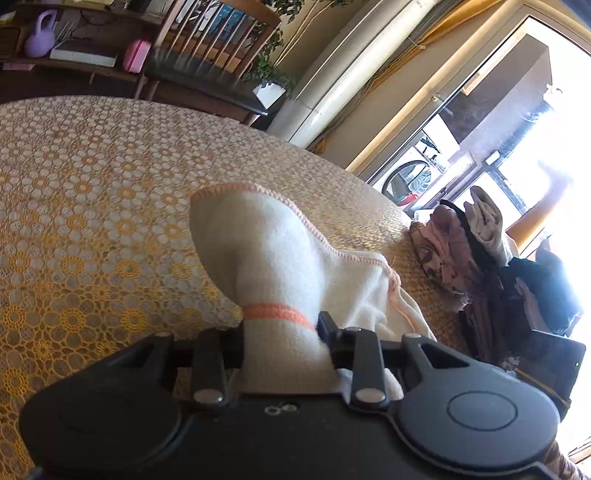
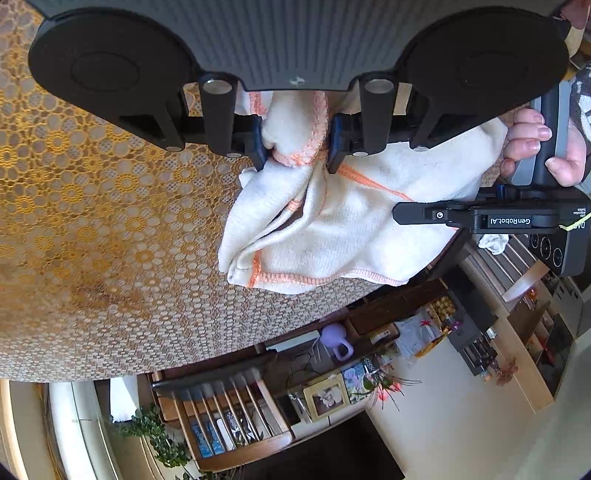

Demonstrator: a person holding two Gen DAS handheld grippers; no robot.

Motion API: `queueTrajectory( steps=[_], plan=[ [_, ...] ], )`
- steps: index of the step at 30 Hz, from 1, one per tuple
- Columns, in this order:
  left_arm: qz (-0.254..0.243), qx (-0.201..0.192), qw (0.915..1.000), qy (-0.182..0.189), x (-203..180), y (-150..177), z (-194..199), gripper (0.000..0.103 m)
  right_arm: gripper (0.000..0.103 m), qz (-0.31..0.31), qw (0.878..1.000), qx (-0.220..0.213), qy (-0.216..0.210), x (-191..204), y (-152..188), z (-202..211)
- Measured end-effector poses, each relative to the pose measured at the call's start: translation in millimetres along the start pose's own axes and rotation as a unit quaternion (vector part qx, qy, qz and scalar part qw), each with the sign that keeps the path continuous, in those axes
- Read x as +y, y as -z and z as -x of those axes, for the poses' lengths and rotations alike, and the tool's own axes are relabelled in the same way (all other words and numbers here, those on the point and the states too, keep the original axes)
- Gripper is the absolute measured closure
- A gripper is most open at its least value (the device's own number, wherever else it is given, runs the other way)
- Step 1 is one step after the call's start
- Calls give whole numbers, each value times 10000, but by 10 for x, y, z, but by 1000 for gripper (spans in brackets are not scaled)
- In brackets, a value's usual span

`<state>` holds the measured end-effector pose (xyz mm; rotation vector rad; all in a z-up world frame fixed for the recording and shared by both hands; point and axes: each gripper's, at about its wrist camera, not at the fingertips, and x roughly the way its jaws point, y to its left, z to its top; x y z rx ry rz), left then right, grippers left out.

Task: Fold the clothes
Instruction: 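Grasp the folded towel with the left gripper while the right gripper grasps it too, then carry the folded towel with both grippers onto the clothes pile by the window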

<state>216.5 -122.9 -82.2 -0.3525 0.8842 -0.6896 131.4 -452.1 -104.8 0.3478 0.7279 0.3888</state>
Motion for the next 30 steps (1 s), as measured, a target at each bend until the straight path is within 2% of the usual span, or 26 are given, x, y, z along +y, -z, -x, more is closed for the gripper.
queueTrajectory(
  steps=[4, 11, 16, 24, 30],
  plan=[
    [-112, 6, 9999, 94, -348, 8, 66, 0, 73, 76, 9999, -140, 0, 0, 1, 362],
    [-729, -115, 9964, 407, -1268, 16, 121, 0, 73, 235, 9983, -517, 149, -113, -41, 1258],
    [-1067, -137, 9919, 681, -1912, 71, 13, 0, 73, 392, 9954, -721, 492, -255, -85, 1907],
    [-1590, -122, 9787, 1297, -2931, 7, -207, 0, 72, 530, 9873, -1103, 1012, -543, -184, 2897],
    [-2014, -312, 9639, 1712, -3806, -243, -416, 0, 72, 826, 9709, -1585, 1592, -738, -501, 3572]
  ],
)
